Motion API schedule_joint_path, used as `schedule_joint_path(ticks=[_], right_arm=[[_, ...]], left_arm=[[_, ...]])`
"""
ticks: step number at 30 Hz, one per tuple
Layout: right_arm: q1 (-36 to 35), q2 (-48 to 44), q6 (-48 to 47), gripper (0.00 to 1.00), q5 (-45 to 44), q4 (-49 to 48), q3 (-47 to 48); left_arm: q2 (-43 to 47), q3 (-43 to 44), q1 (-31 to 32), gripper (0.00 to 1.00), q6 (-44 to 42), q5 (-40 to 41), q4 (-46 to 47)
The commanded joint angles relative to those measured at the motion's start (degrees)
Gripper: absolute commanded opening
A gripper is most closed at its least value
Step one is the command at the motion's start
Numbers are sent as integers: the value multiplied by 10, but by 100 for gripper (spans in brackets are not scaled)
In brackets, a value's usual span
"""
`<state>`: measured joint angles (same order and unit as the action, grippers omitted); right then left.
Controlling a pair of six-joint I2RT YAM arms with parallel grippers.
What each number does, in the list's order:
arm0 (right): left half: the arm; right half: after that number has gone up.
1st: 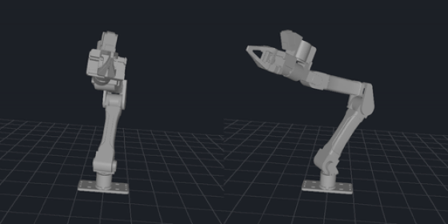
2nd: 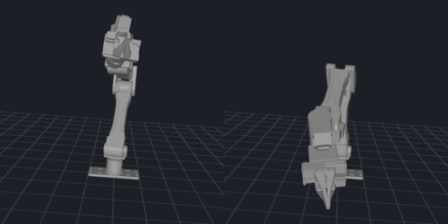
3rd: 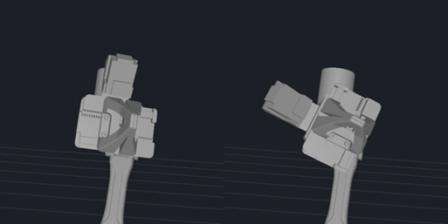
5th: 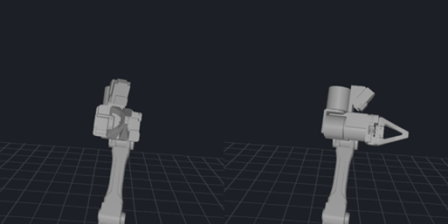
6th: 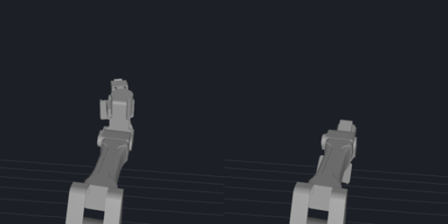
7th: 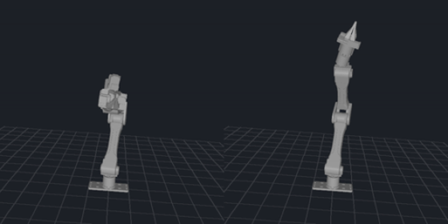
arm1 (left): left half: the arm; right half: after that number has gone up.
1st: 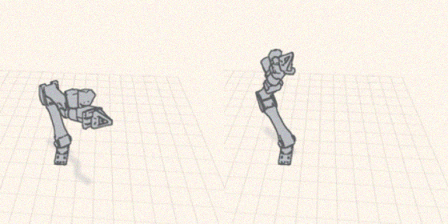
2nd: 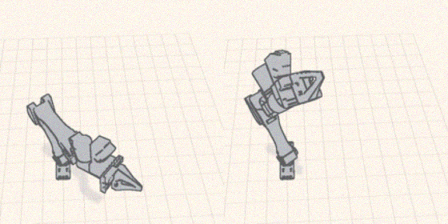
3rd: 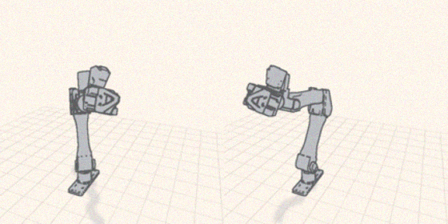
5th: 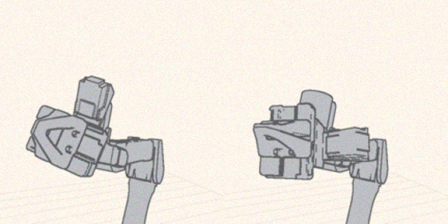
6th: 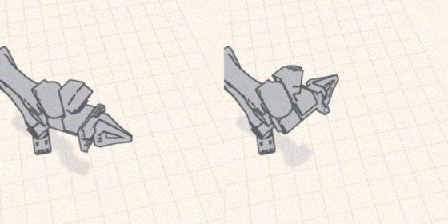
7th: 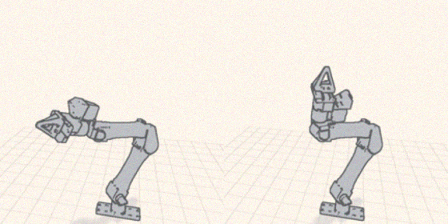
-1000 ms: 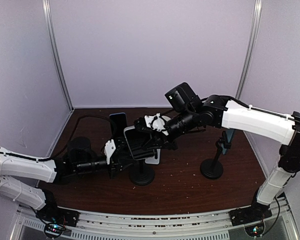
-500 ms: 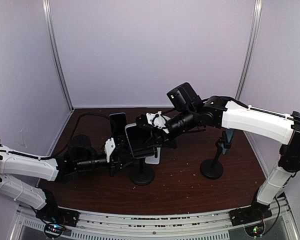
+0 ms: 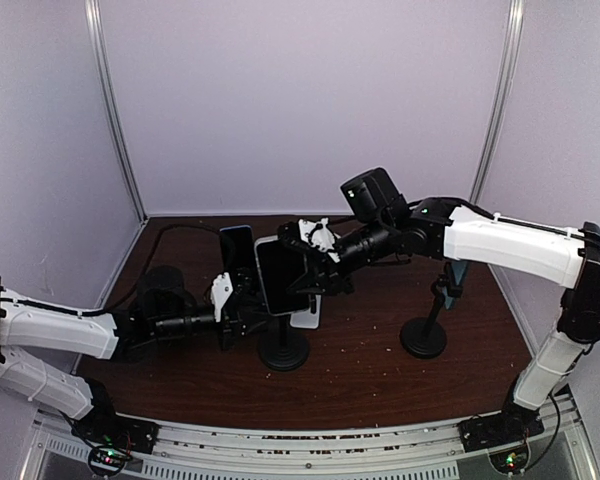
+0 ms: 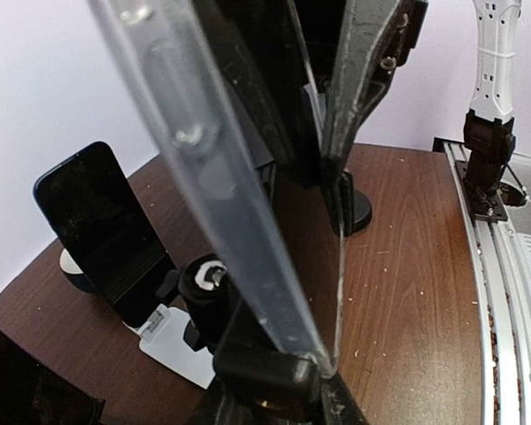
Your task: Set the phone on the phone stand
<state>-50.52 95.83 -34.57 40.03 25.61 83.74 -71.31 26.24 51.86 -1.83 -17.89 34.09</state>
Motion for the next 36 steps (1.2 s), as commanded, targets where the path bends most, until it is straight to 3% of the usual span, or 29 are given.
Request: schedule_joint_path(ticks=[1,5,8,10,11,12,18,24,25,29,33,36], right_arm=[[20,24,6,43,-123,52,-24],[20,-4,23,44,-91,3,-34],[20,-16,18,56,-71,11,-39],[20,-30,21,73,-60,8,-47],[20,-41,24,95,-56,5,-51],[20,-46,28,99,-49,2,-50],[19,-59,32,98,26,43,12],[16,-56,42,82,76,94,56],[16,-53,41,76,77,95,57],[17,-36,26,29,53,115,55],[16,-37,2,0,19,120,32],[16,-51,-6,0,-31,44,-33]], left_arm=[[-11,53,21,0,-33,-68,-40],[-14,63,21,0,-40,-72,-63],[-8,66,21,0,-59,-57,-82],[-8,74,21,0,-73,-47,-109],[-10,76,21,0,-77,-42,-117],[-10,77,20,0,-79,-40,-119],[-14,78,20,0,-81,-34,-121],[-21,78,15,0,-69,-34,-117],[-23,80,15,0,-64,-34,-117],[-26,82,9,0,-45,-42,-106],[-30,86,-3,0,-23,-62,-115],[-39,73,-30,0,12,-101,-85]])
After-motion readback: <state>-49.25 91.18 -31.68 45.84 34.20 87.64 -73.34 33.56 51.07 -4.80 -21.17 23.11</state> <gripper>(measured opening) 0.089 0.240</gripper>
